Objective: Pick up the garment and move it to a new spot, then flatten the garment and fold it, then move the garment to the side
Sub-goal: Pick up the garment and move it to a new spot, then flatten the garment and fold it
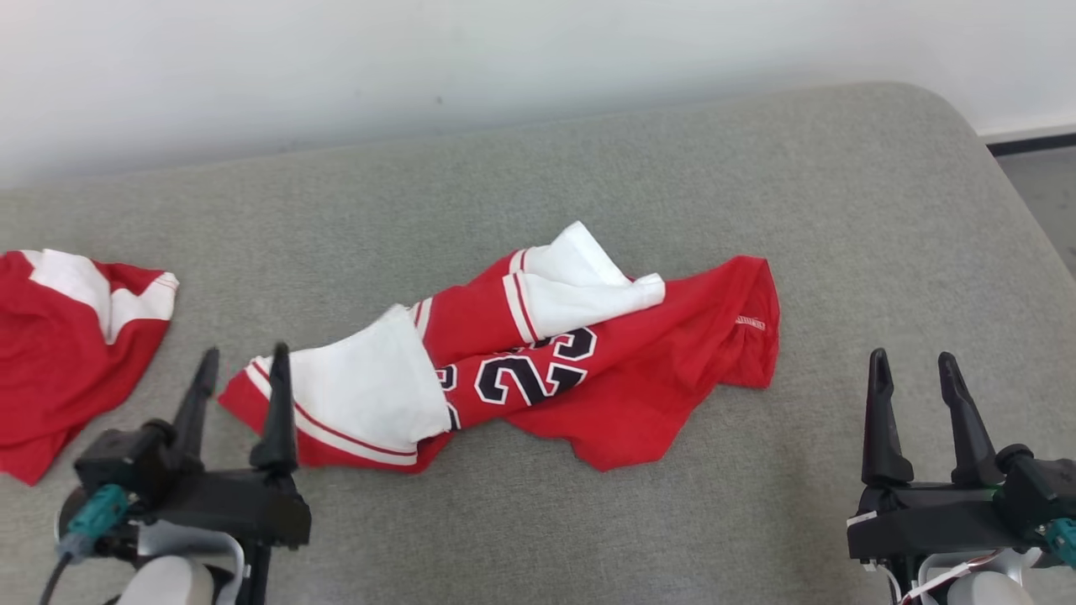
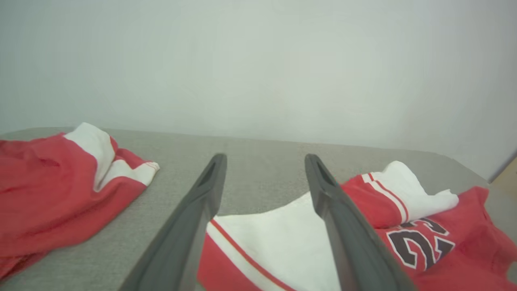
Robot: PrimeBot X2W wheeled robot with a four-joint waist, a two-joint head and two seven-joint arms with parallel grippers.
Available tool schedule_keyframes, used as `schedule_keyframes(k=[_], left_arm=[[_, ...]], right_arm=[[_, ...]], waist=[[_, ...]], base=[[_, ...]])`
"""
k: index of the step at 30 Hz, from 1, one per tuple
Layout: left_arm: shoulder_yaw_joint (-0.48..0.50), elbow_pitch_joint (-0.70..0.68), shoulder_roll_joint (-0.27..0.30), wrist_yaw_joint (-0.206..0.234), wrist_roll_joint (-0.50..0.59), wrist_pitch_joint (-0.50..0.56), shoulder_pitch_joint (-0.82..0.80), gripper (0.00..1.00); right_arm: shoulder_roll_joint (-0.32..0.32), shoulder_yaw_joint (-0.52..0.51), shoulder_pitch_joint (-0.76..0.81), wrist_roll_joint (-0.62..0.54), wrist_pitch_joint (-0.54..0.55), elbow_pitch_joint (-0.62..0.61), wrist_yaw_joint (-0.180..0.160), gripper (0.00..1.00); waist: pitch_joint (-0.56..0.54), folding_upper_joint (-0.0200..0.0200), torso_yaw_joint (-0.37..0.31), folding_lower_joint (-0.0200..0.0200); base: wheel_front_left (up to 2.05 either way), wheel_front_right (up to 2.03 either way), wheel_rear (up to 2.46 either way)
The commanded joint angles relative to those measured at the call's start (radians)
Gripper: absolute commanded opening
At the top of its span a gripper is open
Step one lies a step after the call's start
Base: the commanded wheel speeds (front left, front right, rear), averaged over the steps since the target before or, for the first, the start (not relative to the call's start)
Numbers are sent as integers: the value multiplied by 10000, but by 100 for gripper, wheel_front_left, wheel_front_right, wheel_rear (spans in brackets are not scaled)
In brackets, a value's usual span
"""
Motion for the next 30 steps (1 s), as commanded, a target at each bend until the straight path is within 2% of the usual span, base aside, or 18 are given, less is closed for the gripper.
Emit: schedule_keyframes(k=[1, 8, 12, 20, 30], left_arm=[[144, -153, -56, 45, 161, -49, -1, 100], [1188, -1347, -331, -9, 1207, -44, 768, 100], [1627, -1689, -343, -230, 1591, -44, 1324, 100], [2168, -2153, -453, -883, 2170, -46, 2427, 100], [2486, -1994, -916, -1205, 2883, -47, 2846, 100]], right_arm=[[-11, 34, 111, -60, -7, 19, -25, 100], [-11, 309, 288, -142, -7, 82, -25, 100], [-10, 631, 397, -129, -6, 146, -25, 100], [-11, 1070, 670, -226, -6, 298, -25, 100], [-11, 1346, 996, -559, 166, 383, -25, 100]], waist=[[-224, 0, 216, 1], [-694, 0, 679, 1], [-892, 0, 901, 1], [-1165, 0, 1206, 1], [-1028, 0, 1382, 1]], base=[[0, 0, 0], [0, 0, 0], [0, 0, 0], [0, 0, 0], [0, 0, 0]])
